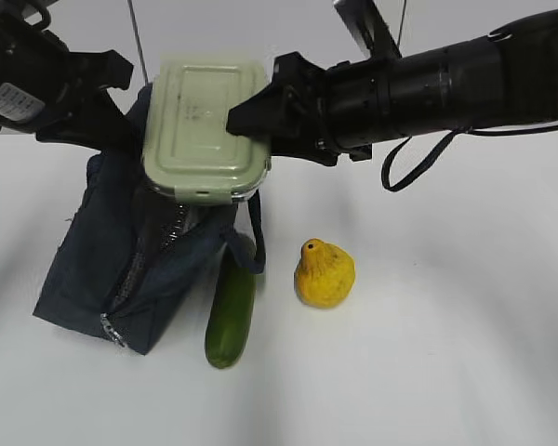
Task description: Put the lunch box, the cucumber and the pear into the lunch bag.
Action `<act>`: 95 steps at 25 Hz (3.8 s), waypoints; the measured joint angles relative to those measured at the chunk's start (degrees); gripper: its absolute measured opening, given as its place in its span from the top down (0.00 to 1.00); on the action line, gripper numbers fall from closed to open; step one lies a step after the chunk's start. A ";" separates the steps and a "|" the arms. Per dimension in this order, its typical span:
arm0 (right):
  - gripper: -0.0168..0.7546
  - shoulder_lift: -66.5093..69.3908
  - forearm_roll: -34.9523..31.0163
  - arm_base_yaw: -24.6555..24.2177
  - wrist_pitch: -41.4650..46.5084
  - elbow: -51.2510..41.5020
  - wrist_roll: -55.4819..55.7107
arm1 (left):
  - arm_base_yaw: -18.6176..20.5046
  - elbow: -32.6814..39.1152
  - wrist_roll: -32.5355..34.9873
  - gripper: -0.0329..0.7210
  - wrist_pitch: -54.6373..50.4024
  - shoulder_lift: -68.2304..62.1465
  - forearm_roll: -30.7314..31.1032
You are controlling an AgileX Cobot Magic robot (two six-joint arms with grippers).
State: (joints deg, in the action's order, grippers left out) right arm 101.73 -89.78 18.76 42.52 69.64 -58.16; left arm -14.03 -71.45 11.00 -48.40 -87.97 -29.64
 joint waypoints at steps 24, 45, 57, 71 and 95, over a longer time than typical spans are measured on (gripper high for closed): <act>0.47 0.00 15.71 0.91 -2.58 0.00 8.84 | -0.01 0.00 0.00 0.96 4.37 0.00 -1.98; 0.47 4.58 13.79 0.91 -3.10 3.50 10.48 | -0.01 -0.09 5.95 0.96 4.73 -3.84 -13.11; 0.47 9.21 13.20 4.79 -4.37 6.70 10.70 | -0.01 -0.09 7.31 0.96 5.44 -3.88 -15.77; 0.46 13.79 12.23 7.57 -4.70 11.35 8.38 | -0.01 -0.09 9.75 0.96 4.23 -3.91 -19.67; 0.37 8.78 28.12 6.85 -4.03 11.87 14.90 | 2.11 -0.09 9.94 0.95 1.27 -4.04 -15.91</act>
State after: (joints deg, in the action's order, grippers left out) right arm 110.51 -61.65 25.61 38.48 81.51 -43.26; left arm -11.92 -71.54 20.95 -47.12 -92.00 -45.56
